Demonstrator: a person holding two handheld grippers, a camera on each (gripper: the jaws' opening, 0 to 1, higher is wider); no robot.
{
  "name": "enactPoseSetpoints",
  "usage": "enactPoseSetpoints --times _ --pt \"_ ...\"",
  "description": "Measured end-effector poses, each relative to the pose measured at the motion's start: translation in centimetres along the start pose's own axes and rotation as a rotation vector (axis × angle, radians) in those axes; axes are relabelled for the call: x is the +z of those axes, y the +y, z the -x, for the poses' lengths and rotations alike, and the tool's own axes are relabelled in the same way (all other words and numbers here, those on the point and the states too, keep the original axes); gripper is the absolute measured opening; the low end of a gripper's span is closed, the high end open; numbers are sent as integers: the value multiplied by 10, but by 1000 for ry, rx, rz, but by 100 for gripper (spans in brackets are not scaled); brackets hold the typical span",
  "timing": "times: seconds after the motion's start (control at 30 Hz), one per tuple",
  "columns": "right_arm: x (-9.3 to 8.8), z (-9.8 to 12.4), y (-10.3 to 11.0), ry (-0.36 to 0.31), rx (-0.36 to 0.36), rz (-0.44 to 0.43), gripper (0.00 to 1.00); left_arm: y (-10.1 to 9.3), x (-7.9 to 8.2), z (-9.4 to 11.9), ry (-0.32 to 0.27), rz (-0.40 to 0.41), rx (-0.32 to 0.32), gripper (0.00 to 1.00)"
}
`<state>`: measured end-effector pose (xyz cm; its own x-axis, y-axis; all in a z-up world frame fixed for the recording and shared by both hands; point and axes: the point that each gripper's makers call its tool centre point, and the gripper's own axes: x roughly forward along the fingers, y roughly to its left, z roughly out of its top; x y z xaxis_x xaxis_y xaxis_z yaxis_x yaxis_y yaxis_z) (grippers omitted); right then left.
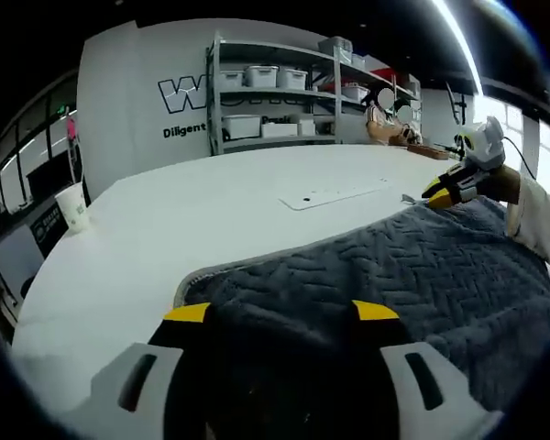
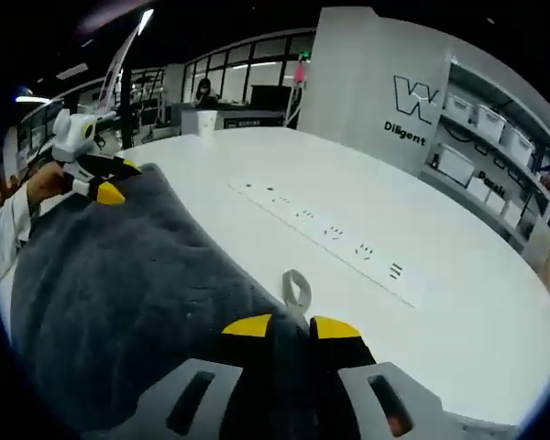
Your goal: Open the folded towel by lifting each exposed corner and separating the folded layers until the towel lies flat within the target outline without major curled edges
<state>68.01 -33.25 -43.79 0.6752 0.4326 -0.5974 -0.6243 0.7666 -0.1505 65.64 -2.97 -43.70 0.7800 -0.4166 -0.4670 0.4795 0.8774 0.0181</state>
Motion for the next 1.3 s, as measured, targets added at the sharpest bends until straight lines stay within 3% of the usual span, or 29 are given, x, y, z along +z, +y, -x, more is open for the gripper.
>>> enactPoseSetpoints --times 0.23,0.77,1.3 --pt "-3 1 5 -5 19 -1 1 0 0 0 0 0 2 57" --pt "4 -11 -10 10 -110 85 0 1 0 0 -1 8 13 57" --pt "8 -16 -23 -1 -96 90 0 5 3 -4 -10 36 61 57"
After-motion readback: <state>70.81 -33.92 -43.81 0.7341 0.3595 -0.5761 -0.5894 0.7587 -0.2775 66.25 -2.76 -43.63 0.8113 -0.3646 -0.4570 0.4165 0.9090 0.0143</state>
